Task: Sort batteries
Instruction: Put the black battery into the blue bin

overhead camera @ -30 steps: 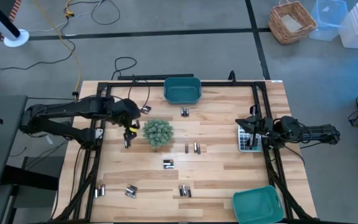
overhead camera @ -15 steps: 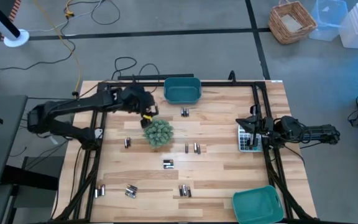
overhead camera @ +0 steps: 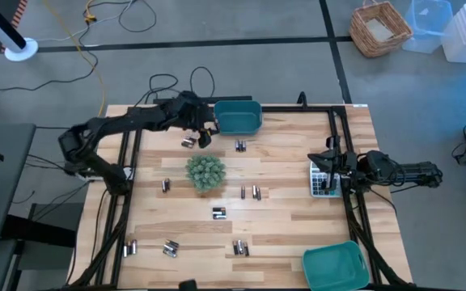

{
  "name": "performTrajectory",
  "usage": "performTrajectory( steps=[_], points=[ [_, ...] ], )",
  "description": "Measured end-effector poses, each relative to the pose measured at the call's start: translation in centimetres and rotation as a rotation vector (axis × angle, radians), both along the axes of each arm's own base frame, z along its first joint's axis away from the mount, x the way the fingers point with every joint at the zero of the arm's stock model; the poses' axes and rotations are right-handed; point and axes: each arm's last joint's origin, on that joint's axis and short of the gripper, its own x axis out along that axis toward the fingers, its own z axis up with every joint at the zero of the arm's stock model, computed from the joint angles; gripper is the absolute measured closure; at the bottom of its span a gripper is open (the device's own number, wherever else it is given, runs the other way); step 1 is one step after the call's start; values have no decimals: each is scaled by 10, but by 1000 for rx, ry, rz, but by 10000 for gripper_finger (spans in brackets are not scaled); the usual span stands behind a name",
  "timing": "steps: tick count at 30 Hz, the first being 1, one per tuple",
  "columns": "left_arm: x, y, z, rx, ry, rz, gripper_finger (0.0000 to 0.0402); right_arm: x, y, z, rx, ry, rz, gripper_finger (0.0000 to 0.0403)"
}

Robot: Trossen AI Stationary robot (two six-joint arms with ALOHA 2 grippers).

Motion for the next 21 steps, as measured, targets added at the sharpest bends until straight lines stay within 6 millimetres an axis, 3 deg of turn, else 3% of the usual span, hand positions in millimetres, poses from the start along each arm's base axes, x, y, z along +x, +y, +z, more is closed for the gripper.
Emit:
performTrajectory(
  steps=[10,21],
  points=[
    [27,42,-5,-7,-6,13,181,0,0,0,0,-1,0,376],
    [51,67,-18,-21,-12,-63,181,0,0,0,0,1,0,376]
  ],
)
